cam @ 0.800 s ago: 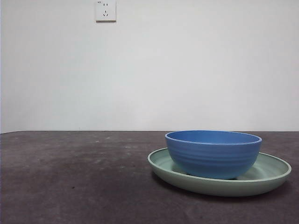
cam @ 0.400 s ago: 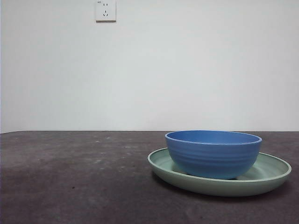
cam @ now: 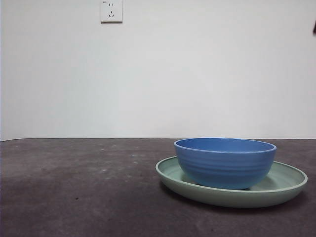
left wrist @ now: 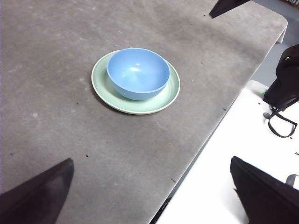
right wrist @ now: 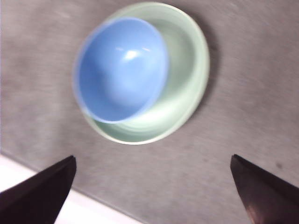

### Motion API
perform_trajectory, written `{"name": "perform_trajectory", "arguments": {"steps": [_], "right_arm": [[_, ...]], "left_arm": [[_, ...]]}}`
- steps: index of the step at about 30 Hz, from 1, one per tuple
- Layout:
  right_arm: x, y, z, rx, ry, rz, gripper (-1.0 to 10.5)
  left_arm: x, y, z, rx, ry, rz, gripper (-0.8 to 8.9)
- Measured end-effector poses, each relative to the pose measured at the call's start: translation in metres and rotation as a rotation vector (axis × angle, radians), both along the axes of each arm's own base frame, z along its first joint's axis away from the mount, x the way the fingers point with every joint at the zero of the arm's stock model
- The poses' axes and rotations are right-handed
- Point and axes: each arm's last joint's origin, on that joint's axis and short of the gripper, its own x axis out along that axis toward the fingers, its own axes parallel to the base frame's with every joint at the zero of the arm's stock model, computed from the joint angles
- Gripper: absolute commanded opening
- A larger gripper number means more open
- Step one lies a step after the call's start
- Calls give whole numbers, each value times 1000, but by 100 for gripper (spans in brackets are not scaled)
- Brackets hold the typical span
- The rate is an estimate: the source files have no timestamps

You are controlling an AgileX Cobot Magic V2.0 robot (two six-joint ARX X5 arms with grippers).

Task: Pick up the blue bowl, put it on the green plate, put it on desk

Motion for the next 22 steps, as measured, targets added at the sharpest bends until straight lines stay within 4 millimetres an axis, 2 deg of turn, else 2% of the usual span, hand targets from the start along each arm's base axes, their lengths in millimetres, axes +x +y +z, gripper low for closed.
{"name": "perform_trajectory", "arguments": {"steps": [6, 14, 17, 22], "right_arm": [[30, -2, -22, -108, 114, -48, 577], [71, 2, -52, -117, 161, -26, 572], [83, 4, -64, -118, 170, -17, 522], [102, 10, -86, -123, 199, 3, 506]], "left_arm": [[0, 0, 0, -1, 2, 1, 592], [0, 0, 0, -3, 4, 3, 592], [0, 0, 0, -3, 4, 3, 592], [0, 0, 0, -3, 4, 3, 592]]}}
